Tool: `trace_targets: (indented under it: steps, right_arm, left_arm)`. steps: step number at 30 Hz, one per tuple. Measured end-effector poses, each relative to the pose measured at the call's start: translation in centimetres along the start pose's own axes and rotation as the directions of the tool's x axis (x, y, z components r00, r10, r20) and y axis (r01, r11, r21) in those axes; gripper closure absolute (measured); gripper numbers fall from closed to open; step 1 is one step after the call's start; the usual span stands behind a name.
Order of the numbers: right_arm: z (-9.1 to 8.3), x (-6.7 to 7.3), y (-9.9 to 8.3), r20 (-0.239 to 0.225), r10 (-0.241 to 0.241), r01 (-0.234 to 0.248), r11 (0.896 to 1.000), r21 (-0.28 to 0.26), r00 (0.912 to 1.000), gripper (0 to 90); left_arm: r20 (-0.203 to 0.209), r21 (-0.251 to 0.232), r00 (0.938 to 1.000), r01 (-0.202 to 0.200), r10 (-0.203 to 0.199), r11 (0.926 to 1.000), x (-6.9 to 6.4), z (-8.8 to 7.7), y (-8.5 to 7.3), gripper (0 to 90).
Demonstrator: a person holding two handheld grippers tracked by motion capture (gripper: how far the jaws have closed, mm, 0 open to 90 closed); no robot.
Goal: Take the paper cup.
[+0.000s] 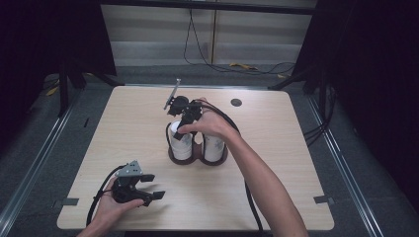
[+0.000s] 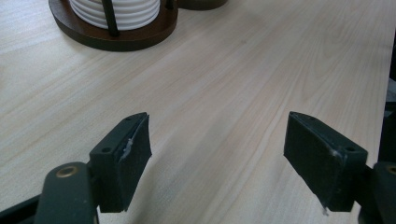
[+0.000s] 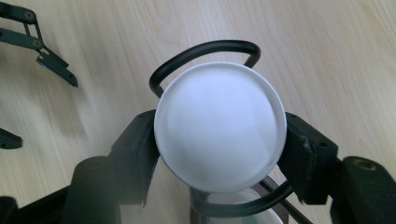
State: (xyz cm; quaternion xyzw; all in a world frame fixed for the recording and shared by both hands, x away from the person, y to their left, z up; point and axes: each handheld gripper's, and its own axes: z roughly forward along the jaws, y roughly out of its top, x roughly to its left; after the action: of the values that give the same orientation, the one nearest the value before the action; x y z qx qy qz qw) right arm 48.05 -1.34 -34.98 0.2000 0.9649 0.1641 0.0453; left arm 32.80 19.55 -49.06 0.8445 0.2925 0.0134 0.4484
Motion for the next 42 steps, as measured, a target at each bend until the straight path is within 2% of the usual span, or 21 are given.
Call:
trace_targets:
  steps: [9,13,20,24,25,28,29,33,37,39,42]
  right_arm:
    - [-0.8,-0.4,-0.6,-0.027,0.019,-0.021,0.997,-0.071,0.9995,35.1]
    - [-1.0,-0.4,-0.8,-0.038,0.038,-0.041,0.996,-0.077,0.9986,35.2]
    - [-0.9,-0.5,-1.2,-0.050,0.039,-0.045,0.993,-0.113,0.9980,35.5]
    - [-0.5,-0.6,-1.4,-0.050,0.041,-0.046,0.994,-0.099,0.9979,35.2]
    - [-0.4,-0.6,-1.5,-0.053,0.055,-0.060,0.994,-0.093,0.9971,35.2]
    - [0.0,-0.6,-1.5,-0.060,0.063,-0.067,0.995,-0.080,0.9962,31.9]
    - [0.3,-0.7,-1.5,-0.057,0.062,-0.066,0.996,-0.063,0.9965,26.0]
    - [0.8,-0.8,-1.4,-0.047,0.068,-0.071,0.996,-0.050,0.9966,24.5]
    - [1.1,-0.8,-1.3,-0.044,0.071,-0.073,0.996,-0.059,0.9965,29.1]
    - [1.0,-0.7,-1.2,-0.044,0.065,-0.069,0.995,-0.076,0.9969,34.6]
    - [0.8,-0.6,-1.1,-0.042,0.065,-0.069,0.994,-0.084,0.9970,35.1]
  left_arm:
    - [0.003,0.003,1.0000,0.003,-0.003,1.0000,0.0,0.1,0.0,22.8]
    - [0.004,0.002,1.0000,0.003,-0.003,1.0000,0.0,0.1,0.0,22.9]
    - [0.004,0.003,1.0000,0.004,-0.004,1.0000,0.0,0.1,0.0,22.8]
    - [0.004,0.004,1.0000,0.004,-0.004,1.0000,0.0,0.1,0.0,22.9]
    - [0.005,0.003,1.0000,0.004,-0.004,1.0000,0.0,0.1,0.0,22.9]
    - [0.005,0.004,1.0000,0.004,-0.004,1.0000,0.0,0.1,0.0,22.9]
    - [0.003,0.004,1.0000,0.004,-0.004,1.0000,0.0,0.1,0.0,22.9]
    - [0.005,0.004,1.0000,0.004,-0.004,1.0000,0.0,0.1,0.0,22.9]
    - [0.004,0.004,1.0000,0.004,-0.004,1.0000,0.0,0.1,0.0,22.9]
    - [0.005,0.004,1.0000,0.005,-0.005,1.0000,0.0,0.1,0.0,22.9]
    - [0.005,0.005,1.0000,0.004,-0.004,1.0000,0.0,0.1,0.0,22.9]
